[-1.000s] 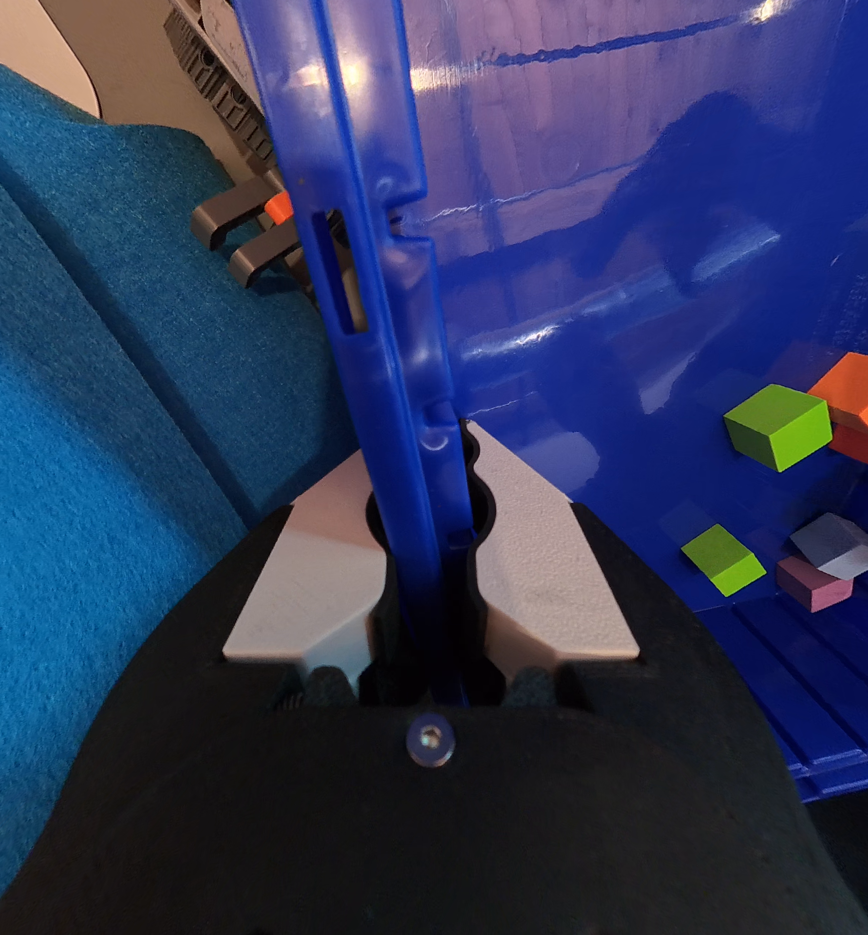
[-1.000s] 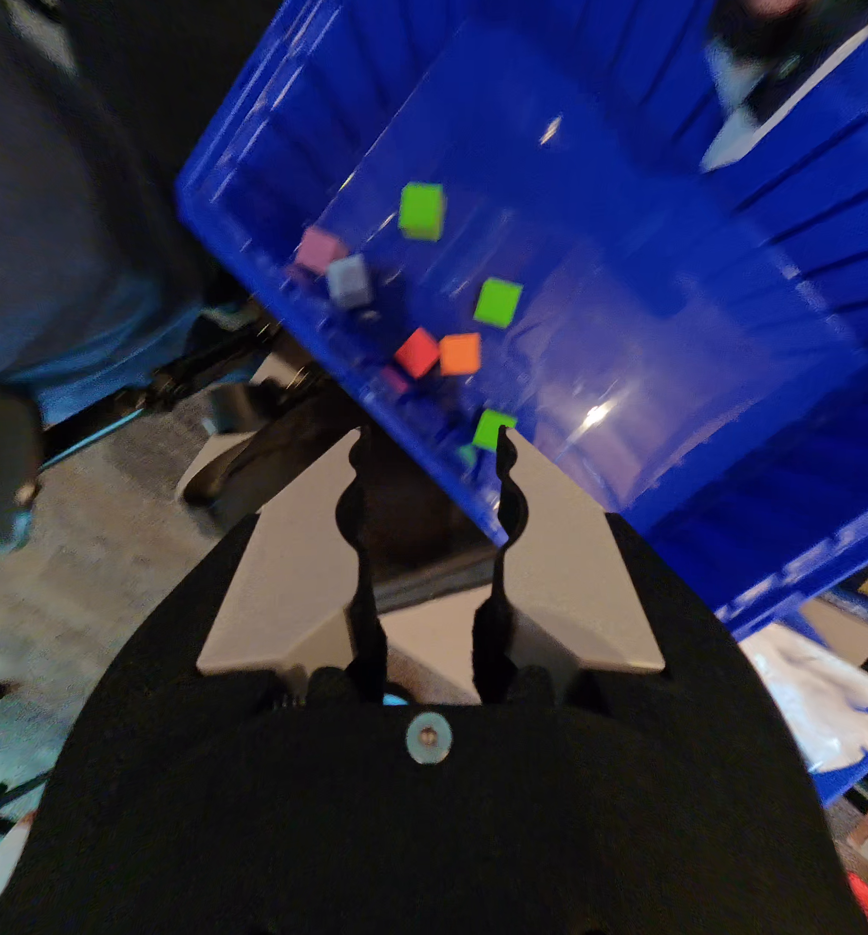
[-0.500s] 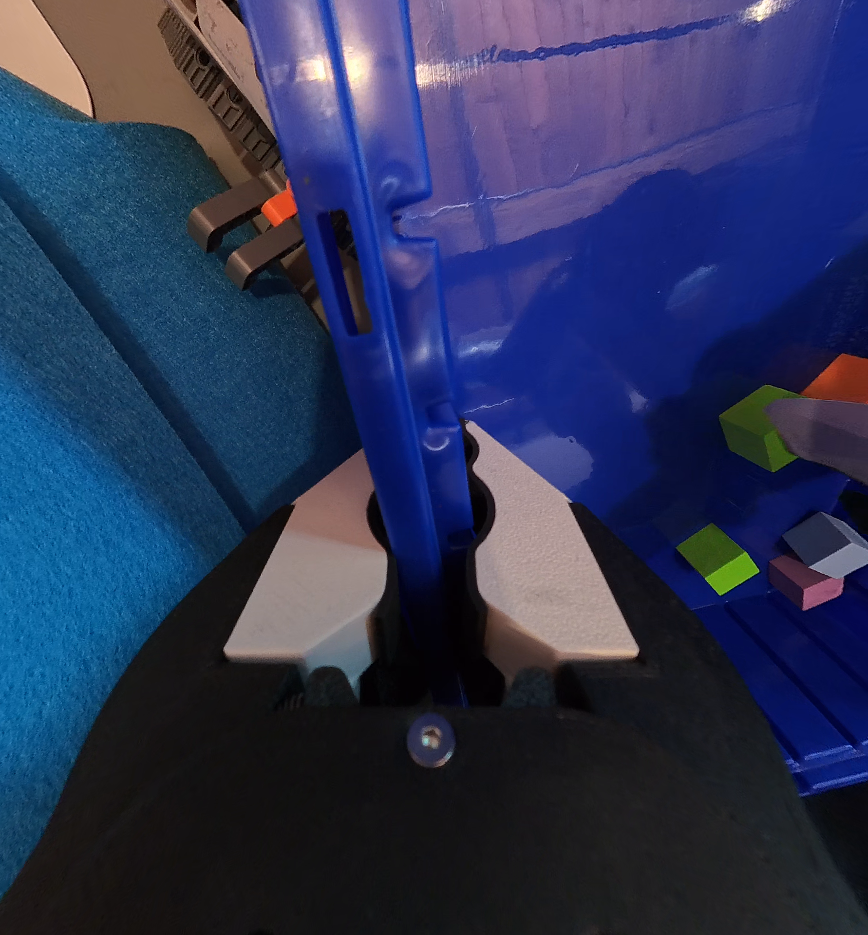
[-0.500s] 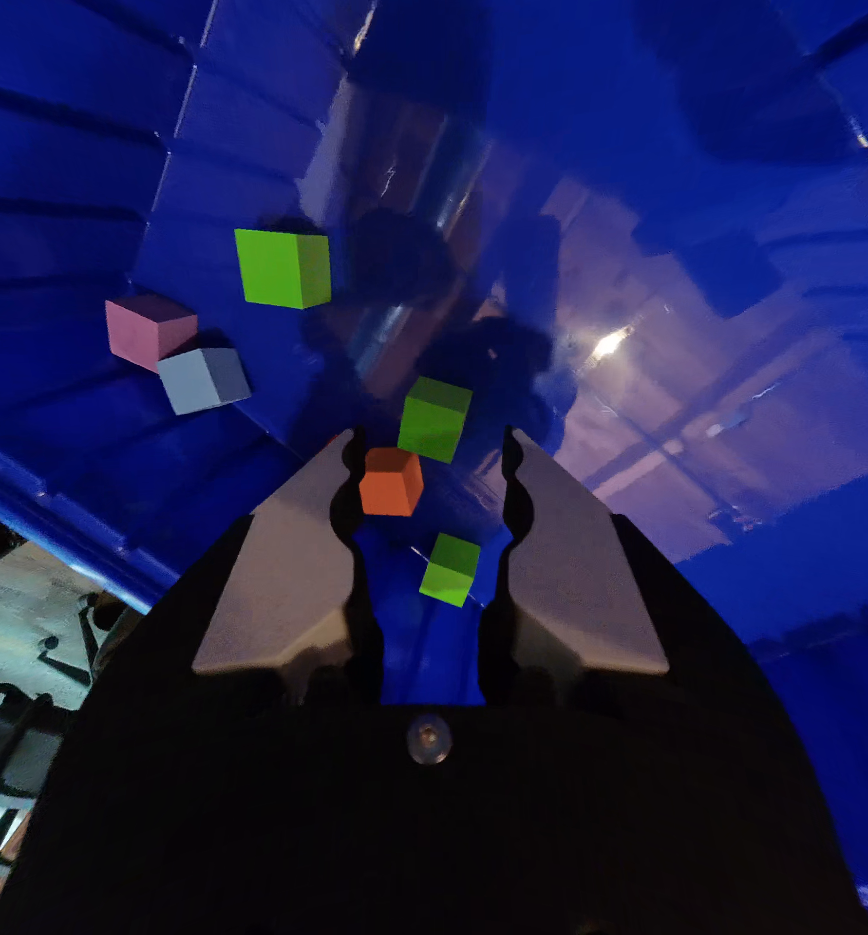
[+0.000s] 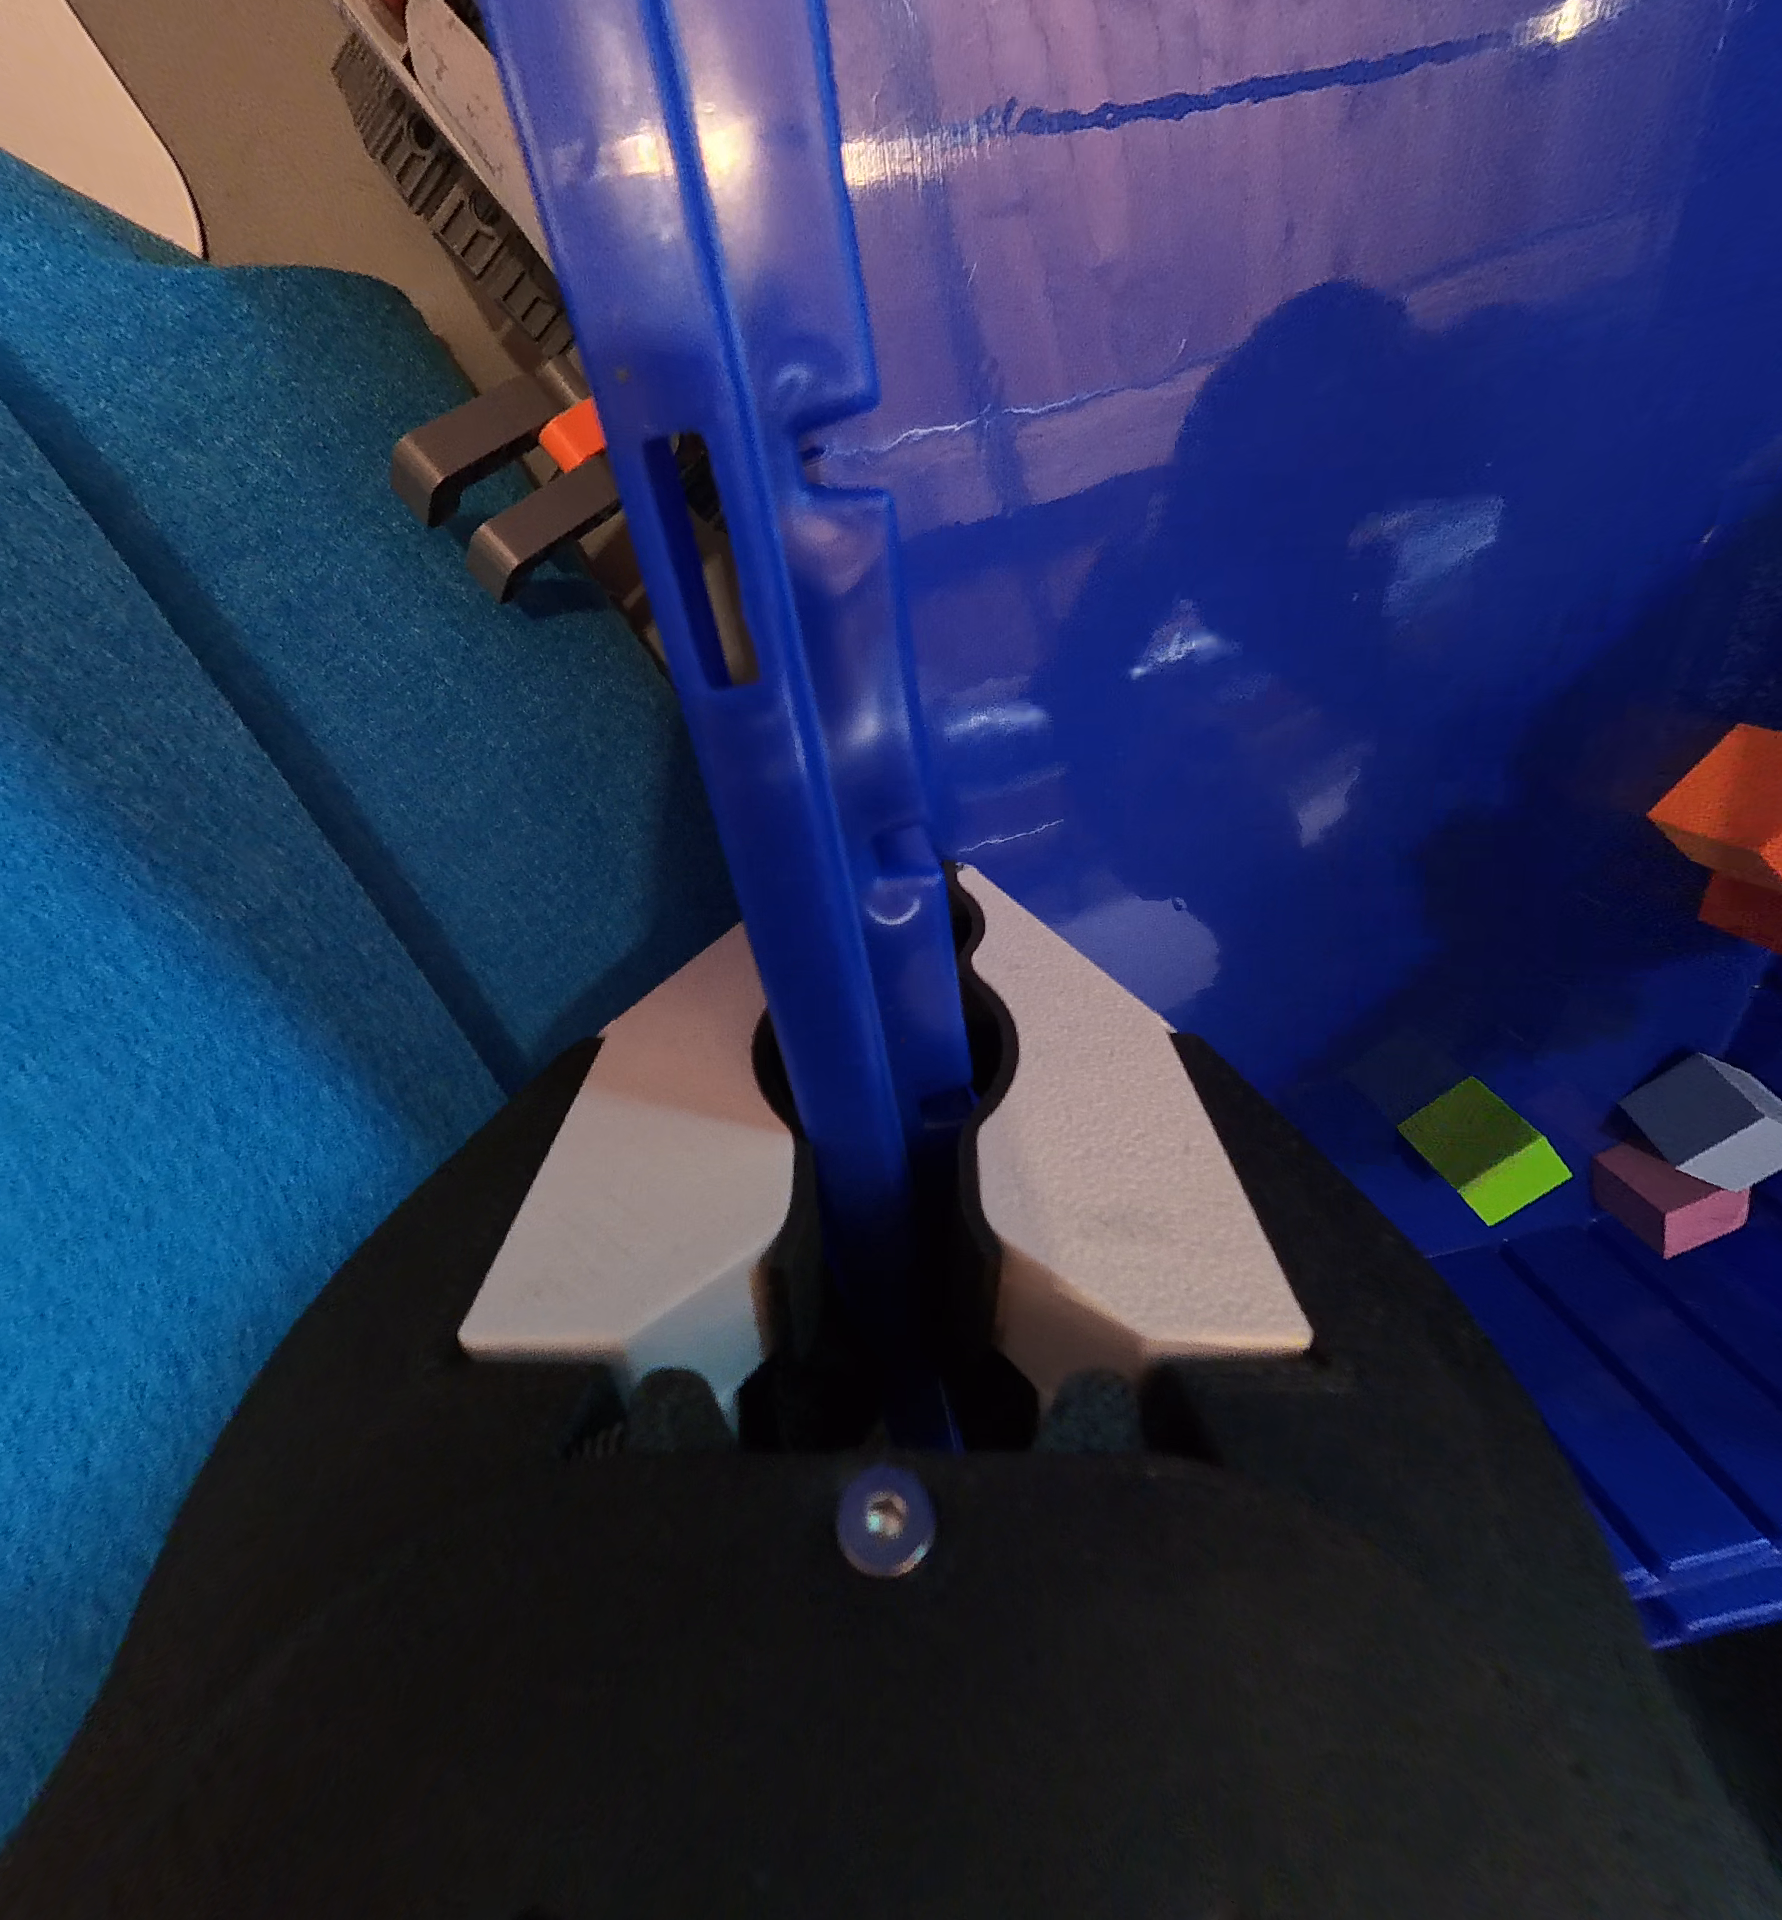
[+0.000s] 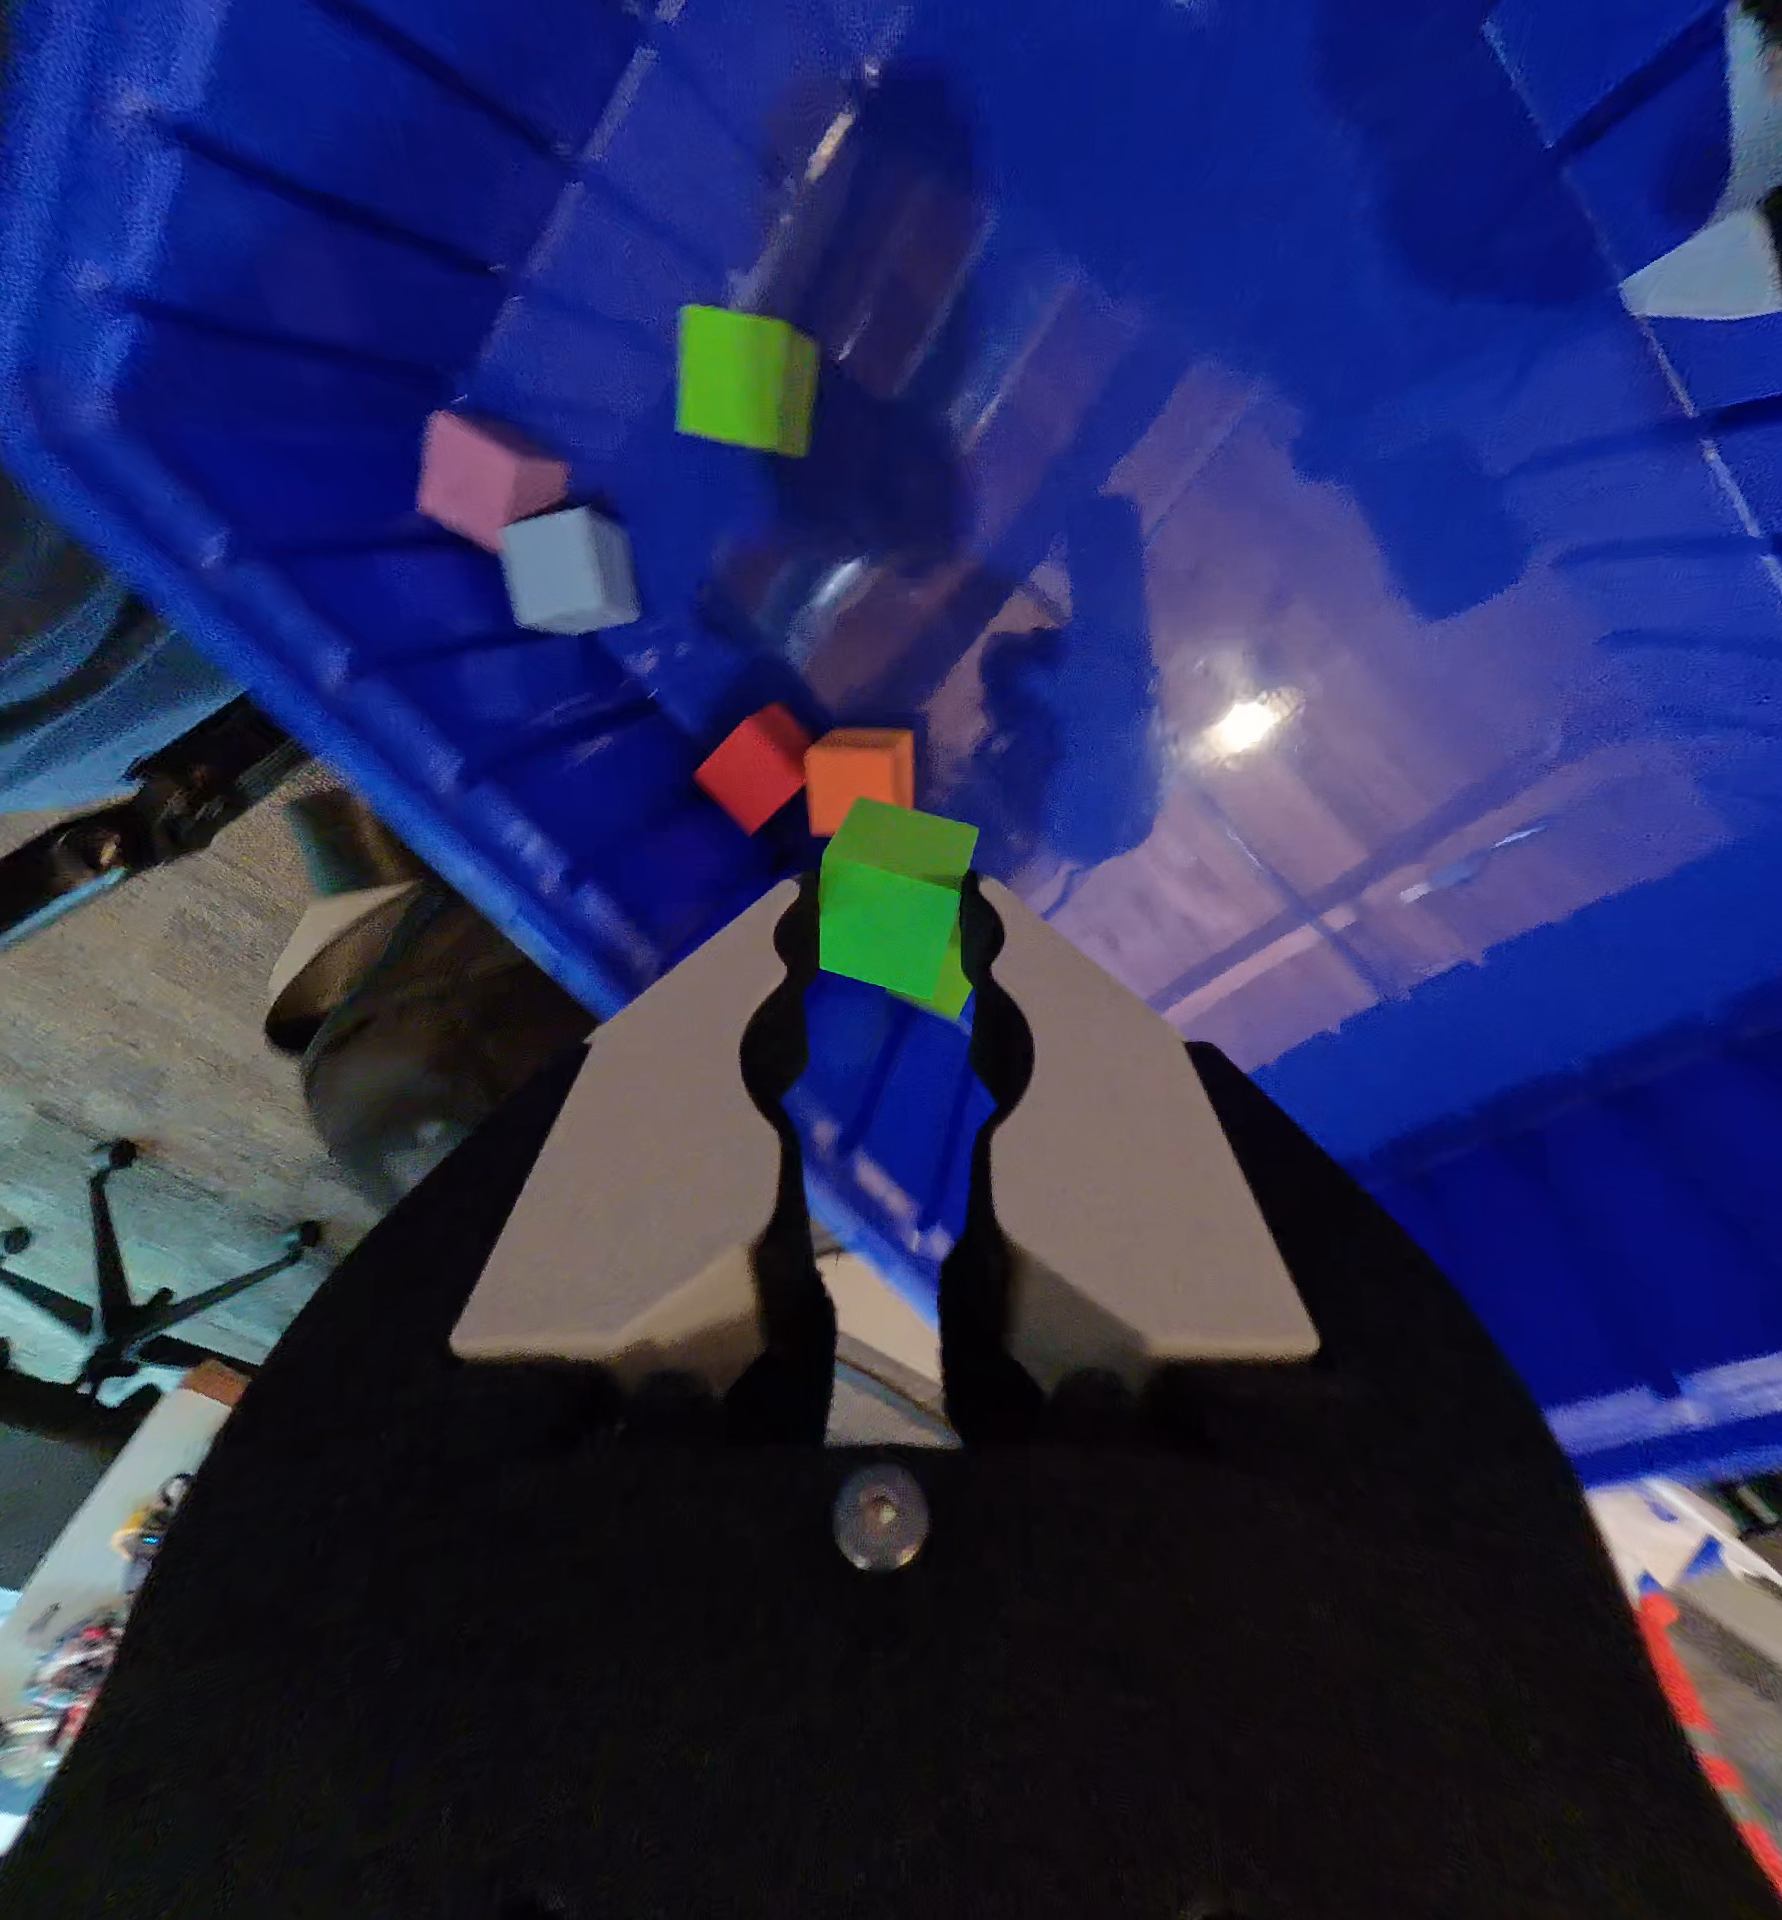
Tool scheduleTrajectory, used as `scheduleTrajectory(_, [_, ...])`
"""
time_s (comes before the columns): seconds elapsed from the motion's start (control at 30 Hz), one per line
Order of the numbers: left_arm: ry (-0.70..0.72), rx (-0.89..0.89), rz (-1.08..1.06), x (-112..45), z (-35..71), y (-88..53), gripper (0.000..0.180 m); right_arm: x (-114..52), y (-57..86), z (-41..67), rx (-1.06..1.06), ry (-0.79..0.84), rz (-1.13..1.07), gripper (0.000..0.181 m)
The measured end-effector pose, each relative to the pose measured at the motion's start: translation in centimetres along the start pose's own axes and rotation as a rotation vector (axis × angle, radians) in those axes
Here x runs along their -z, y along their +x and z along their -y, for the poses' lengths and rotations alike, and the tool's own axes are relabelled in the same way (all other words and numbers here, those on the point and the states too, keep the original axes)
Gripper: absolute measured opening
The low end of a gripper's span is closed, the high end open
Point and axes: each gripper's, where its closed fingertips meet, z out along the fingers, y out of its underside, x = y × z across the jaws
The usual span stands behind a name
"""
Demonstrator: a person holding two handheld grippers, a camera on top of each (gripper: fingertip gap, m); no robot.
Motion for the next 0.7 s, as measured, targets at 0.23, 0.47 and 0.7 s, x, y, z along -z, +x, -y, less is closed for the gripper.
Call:
scheduleTrajectory(0.23, [0.002,-0.005,0.002,0.0,0.0,0.0,0.019,9.1,-6.1,-7.7,0.067,-0.041,0.021,0.025])
scheduleTrajectory(0.47, [0.007,-0.008,0.000,0.0,0.1,0.0,0.019,9.2,-11.4,-12.1,0.047,-0.109,0.080,0.025])
scheduleTrajectory(0.7, [0.006,-0.007,0.001,0.0,0.1,0.0,0.019,7.8,-12.8,-12.1,0.047,-0.111,0.119,0.025])
